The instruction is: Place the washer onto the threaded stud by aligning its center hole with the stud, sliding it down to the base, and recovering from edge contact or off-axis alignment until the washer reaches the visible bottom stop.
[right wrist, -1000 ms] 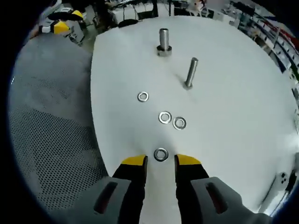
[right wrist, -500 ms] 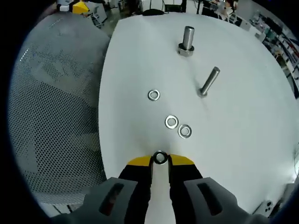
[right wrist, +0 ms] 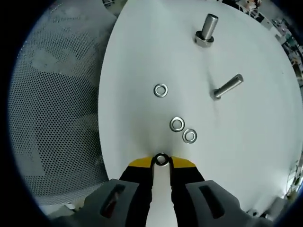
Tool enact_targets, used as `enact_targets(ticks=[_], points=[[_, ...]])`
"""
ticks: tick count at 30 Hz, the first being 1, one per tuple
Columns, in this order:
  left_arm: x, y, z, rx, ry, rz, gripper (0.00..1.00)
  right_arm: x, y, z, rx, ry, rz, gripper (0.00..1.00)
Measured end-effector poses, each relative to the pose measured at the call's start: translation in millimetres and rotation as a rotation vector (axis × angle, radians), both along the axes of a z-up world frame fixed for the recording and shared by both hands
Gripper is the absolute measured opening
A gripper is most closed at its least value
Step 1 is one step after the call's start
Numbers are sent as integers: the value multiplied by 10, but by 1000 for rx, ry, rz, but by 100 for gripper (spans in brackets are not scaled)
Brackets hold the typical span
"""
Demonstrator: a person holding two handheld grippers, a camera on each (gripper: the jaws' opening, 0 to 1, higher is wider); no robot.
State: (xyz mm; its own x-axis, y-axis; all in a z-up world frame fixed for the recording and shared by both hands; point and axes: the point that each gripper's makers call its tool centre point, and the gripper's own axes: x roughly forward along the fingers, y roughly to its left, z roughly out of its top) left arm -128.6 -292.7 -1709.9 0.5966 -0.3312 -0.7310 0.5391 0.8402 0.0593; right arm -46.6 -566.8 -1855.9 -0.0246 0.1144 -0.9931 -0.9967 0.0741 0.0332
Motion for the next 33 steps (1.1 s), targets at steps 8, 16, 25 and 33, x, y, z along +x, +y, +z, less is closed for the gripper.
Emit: enact_targets(ticks=[8, 16, 25, 33], points=[[-11, 11, -25, 10, 11, 1, 25, -5, -15, 1, -18, -24, -28, 14], [-31, 12, -34, 11, 16, 3, 25, -2, -12, 7, 115, -58, -119, 13], [-29, 20, -28, 12, 10, 2, 25, 126, -13, 173, 197, -50, -268, 13], [-22, 28, -25, 11, 7, 6, 25, 425, 259, 488, 337, -34, -419, 13]])
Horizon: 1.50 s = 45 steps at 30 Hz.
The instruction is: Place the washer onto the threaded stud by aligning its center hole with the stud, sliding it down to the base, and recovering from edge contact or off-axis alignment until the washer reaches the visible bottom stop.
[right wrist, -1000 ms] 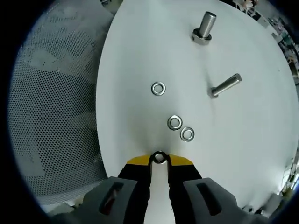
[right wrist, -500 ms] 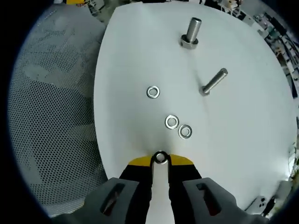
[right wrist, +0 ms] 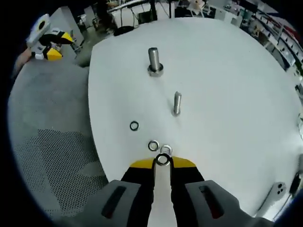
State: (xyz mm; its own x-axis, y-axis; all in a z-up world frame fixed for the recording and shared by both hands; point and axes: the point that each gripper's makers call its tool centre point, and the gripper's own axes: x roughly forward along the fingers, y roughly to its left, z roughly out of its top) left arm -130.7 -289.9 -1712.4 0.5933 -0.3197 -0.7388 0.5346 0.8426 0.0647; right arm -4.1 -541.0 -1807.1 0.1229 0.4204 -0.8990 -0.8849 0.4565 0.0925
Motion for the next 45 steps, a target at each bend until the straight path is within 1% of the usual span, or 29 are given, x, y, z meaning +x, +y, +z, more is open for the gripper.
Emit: enact_targets(ticks=[2, 3, 5, 6, 8, 9, 10, 11, 13, 15, 18, 22, 29, 31, 33, 35, 37, 45], points=[[7, 7, 2, -1, -1, 2, 25, 135, 101, 96, 53, -15, -48, 13], [6, 6, 3, -5, 0, 3, 25, 210, 157, 152, 89, -17, -88, 13], [5, 2, 2, -8, 1, 2, 25, 271, 238, 220, 133, 4, -149, 13], [4, 1, 1, -7, 1, 1, 25, 299, 259, 246, 142, -3, -160, 13], [5, -1, 3, -7, 0, 1, 25, 330, 287, 262, 136, -17, -146, 13], [6, 0, 6, -8, -2, 3, 25, 348, 327, 266, 124, -39, -119, 13], [8, 2, 8, -9, -2, 4, 25, 349, 335, 267, 118, -45, -108, 13], [11, 2, 9, -10, -2, 6, 25, 349, 357, 269, 103, -61, -77, 13], [10, 1, 3, -14, 4, 7, 24, 340, 408, 280, 100, -78, -44, 13], [-2, -13, -6, -15, 10, -4, 24, 340, 428, 290, 97, -87, -39, 13], [-12, -22, -10, -18, 15, -9, 24, 353, 453, 276, 92, -88, -28, 13], [-1, -13, 4, -23, 6, -1, 23, 362, 474, 269, 71, -100, -6, 13], [-12, -18, -8, -19, 12, -6, 23, 406, 527, 247, 53, -91, 5, 13], [-13, -17, -10, -20, 13, -5, 23, 397, 537, 225, 34, -94, 25, 13], [-12, -16, -11, -16, 13, -7, 23, 404, 536, 204, 15, -110, 50, 13], [-6, -17, -2, -18, 8, -5, 23, 379, 532, 159, -7, -102, 63, 13], [3, -12, 15, -23, 0, -1, 23, 376, 546, 152, -16, -121, 87, 13], [17, -18, 37, -30, -12, 1, 23, 417, 578, 151, -37, -121, 86, 13]])
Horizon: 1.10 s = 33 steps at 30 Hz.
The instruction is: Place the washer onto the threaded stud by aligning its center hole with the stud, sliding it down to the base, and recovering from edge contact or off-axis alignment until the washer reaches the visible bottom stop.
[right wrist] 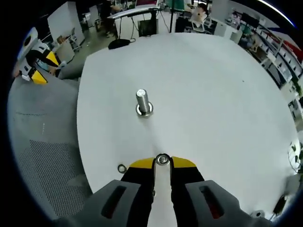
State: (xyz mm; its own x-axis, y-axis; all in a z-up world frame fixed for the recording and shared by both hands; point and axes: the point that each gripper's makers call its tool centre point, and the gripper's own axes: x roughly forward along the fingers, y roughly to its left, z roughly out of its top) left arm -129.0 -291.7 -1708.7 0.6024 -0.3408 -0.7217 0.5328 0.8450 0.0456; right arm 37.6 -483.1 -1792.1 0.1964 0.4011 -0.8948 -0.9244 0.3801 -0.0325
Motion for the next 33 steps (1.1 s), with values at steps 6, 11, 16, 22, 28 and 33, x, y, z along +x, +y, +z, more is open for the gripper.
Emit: enact_targets(ticks=[6, 11, 16, 22, 28, 33], points=[[12, 1, 5, -2, -6, 1, 23, -14, -13, -24, -28, -10, 32, 13], [10, -1, 4, 0, -6, 1, 23, 11, -15, -106, -53, -1, 39, 13], [12, -5, 6, -2, -5, 0, 23, 3, -27, -145, -81, 1, 54, 13], [25, -12, 24, -8, -11, 4, 22, 57, -110, -309, -118, 14, 54, 13], [27, -18, 25, -9, -11, 6, 22, 143, -143, -458, -147, 22, 53, 13], [31, -25, 45, -22, -17, 9, 22, 94, -143, -502, -153, 26, 37, 14]])
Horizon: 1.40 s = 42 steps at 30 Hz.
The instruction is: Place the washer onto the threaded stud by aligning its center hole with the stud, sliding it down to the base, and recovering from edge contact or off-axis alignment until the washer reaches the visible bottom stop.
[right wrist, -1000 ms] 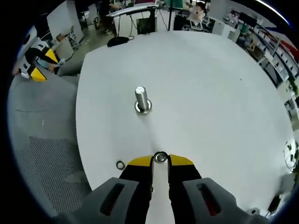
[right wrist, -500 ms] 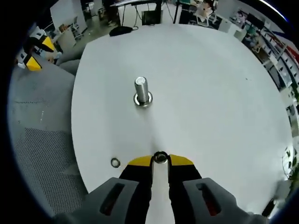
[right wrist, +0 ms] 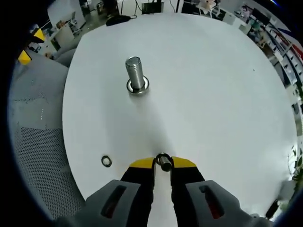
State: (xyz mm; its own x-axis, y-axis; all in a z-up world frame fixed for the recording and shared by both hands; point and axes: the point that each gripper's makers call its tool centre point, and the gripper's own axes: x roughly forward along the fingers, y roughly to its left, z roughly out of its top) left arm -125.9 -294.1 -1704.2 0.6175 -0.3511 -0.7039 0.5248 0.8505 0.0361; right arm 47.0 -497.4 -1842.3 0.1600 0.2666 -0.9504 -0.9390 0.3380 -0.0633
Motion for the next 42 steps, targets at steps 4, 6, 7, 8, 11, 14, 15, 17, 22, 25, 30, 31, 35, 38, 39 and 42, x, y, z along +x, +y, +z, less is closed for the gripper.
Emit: enact_targets(ticks=[4, 6, 7, 8, 11, 14, 15, 17, 22, 25, 30, 31, 35, 38, 39, 42], points=[[-5, 10, -7, 2, 4, 2, 22, -3, -6, -36, -4, -4, 1, 14], [-5, 6, -3, 1, 1, -1, 22, 25, -22, -76, -6, -1, -3, 14], [-6, 6, -1, 0, 0, -1, 22, 31, -27, -84, -7, 1, -7, 14], [-7, 7, -3, 1, 1, -1, 22, 9, -26, -77, -7, 1, -12, 15], [-9, 8, -6, 2, 2, 0, 22, -34, -46, -85, -10, 9, -27, 15], [-17, 7, -16, 5, 7, -2, 22, -61, -82, -92, -11, 12, -35, 16], [-19, 6, -21, 6, 9, -2, 22, -86, -106, -79, -6, 12, -43, 16], [-24, 6, -24, 7, 11, -3, 22, -81, -142, -77, -2, 12, -51, 17], [-28, 7, -32, 11, 13, -5, 22, -82, -272, -44, 7, 10, -60, 18], [-33, 2, -32, 11, 13, -6, 22, -96, -376, -55, 11, 14, -65, 20], [-36, 7, -34, 19, 12, -10, 22, -255, -474, 19, 44, -13, -31, 21], [-30, 11, -29, 18, 10, -7, 22, -304, -486, 33, 58, -13, -24, 21], [-15, 17, -4, 12, -3, -4, 22, -462, -569, 5, 28, -3, 13, 22], [-17, 15, -6, 18, -3, -7, 22, -534, -578, 12, 23, -6, 33, 23], [-16, 15, -4, 20, -4, -6, 22, -554, -578, 18, 21, -15, 44, 23], [-11, 27, 6, 23, -12, 1, 22, -597, -569, 17, 7, -21, 65, 23]])
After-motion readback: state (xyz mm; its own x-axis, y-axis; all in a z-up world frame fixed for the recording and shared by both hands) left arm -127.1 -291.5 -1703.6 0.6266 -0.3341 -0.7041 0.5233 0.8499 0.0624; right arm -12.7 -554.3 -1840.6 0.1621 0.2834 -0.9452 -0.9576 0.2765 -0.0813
